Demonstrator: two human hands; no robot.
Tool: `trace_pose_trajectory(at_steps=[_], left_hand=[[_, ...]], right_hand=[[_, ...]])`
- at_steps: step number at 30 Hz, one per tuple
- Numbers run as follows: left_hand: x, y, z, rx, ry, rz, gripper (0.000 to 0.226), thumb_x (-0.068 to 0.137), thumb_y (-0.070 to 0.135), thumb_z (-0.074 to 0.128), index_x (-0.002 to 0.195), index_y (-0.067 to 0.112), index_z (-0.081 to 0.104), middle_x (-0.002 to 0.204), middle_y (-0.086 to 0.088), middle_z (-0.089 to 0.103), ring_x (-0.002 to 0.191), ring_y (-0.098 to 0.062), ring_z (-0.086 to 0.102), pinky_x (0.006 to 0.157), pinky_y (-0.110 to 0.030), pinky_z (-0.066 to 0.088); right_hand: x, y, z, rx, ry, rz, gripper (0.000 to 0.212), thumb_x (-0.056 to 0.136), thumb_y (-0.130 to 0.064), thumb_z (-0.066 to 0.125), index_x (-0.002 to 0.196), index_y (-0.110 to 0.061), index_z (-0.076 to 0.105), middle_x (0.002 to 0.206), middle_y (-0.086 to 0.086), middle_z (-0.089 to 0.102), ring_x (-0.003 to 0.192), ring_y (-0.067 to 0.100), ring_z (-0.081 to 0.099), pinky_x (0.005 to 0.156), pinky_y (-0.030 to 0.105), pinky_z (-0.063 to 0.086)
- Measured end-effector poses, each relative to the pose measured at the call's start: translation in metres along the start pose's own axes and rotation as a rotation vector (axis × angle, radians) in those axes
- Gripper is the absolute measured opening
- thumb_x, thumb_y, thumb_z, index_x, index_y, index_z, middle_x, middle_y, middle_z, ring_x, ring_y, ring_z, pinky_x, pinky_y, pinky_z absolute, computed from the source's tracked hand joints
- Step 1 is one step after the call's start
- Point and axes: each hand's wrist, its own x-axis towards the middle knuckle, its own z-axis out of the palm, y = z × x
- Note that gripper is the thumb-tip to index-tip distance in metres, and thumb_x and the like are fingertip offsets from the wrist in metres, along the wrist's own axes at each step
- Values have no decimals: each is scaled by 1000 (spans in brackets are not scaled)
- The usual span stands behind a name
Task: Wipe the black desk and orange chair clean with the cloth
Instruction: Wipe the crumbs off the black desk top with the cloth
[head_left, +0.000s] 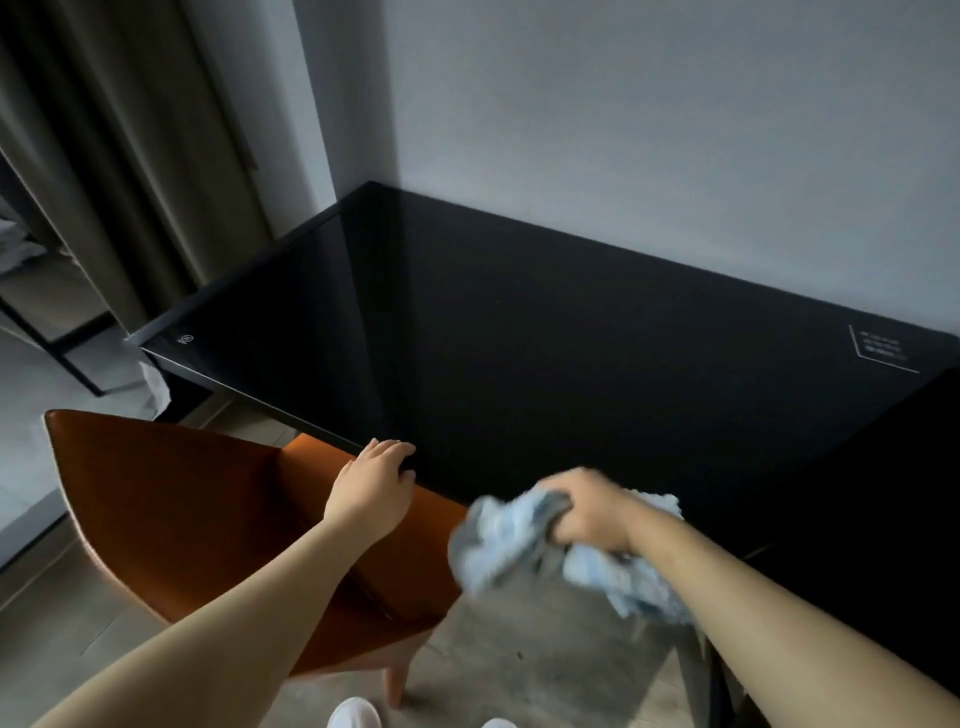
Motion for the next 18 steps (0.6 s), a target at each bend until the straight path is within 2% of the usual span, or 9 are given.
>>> trace_pose_trajectory(at_steps=[3, 5, 6, 8, 10, 12, 14, 16, 18], left_hand=[[0, 13, 5, 10, 3, 27, 43, 97, 25, 44, 140, 22, 41, 149, 1, 36, 144, -20, 15, 115, -40, 22], [2, 22, 9, 22, -1, 52, 44, 97, 26, 45, 140, 23, 40, 149, 1, 36, 144, -20, 14, 116, -41, 22], [5, 25, 11, 31, -7, 62, 44, 97, 26, 45, 141, 23, 40, 149, 1, 35, 145, -21, 14, 116, -40, 21], [9, 31, 15, 50, -25, 69, 44, 97, 25, 44, 141, 24, 39, 150, 1, 33, 145, -22, 13, 115, -40, 20], [14, 37, 20, 54, -16, 66, 44, 97, 23, 44, 140, 24, 40, 149, 1, 34, 144, -22, 14, 114, -39, 20], [18, 44, 23, 14, 39, 52, 43, 95, 16, 44, 137, 21, 45, 145, 1, 40, 140, -21, 24, 112, -36, 24], [23, 53, 22, -116, 100, 7, 42, 93, 9, 42, 133, 17, 50, 140, -1, 46, 133, -20, 36, 107, -32, 31], [29, 62, 16, -223, 143, -36, 40, 93, 7, 42, 131, 16, 52, 137, -3, 49, 127, -21, 42, 101, -30, 34], [37, 65, 10, -232, 161, -30, 39, 95, 11, 43, 132, 17, 51, 138, -2, 48, 126, -20, 44, 101, -31, 36]], right_hand=[[-7, 21, -29, 331, 581, 23, 32, 71, -9, 57, 80, -39, 64, 82, -5, 69, 84, 18, 66, 76, 36, 55], [-1, 31, -36, 190, 865, 196, 15, 77, -22, 55, 77, -37, 56, 76, -8, 62, 79, 18, 63, 73, 40, 54], [2, 31, -33, 90, 898, 305, 6, 79, -29, 55, 79, -35, 54, 77, -10, 59, 83, 18, 61, 73, 39, 52], [6, 29, -13, -223, 749, 463, 25, 79, -38, 56, 104, -35, 55, 102, -10, 56, 102, 21, 54, 82, 38, 48], [14, 26, 13, -435, 528, 362, 56, 78, -39, 59, 131, -39, 40, 135, -11, 41, 124, 22, 39, 93, 41, 42], [17, 13, 25, -265, 311, 166, 57, 74, -34, 63, 128, -41, 46, 132, -13, 47, 124, 17, 42, 96, 38, 43], [14, 1, 13, 190, 148, 105, 43, 64, -28, 64, 105, -40, 62, 105, -13, 64, 102, 9, 59, 84, 30, 49], [14, 3, -8, 432, 289, 102, 31, 60, -28, 60, 88, -39, 64, 86, -12, 68, 86, 7, 64, 75, 24, 51], [18, 13, -28, 344, 599, 121, 20, 70, -30, 59, 87, -40, 59, 85, -12, 65, 81, 7, 62, 69, 24, 52]])
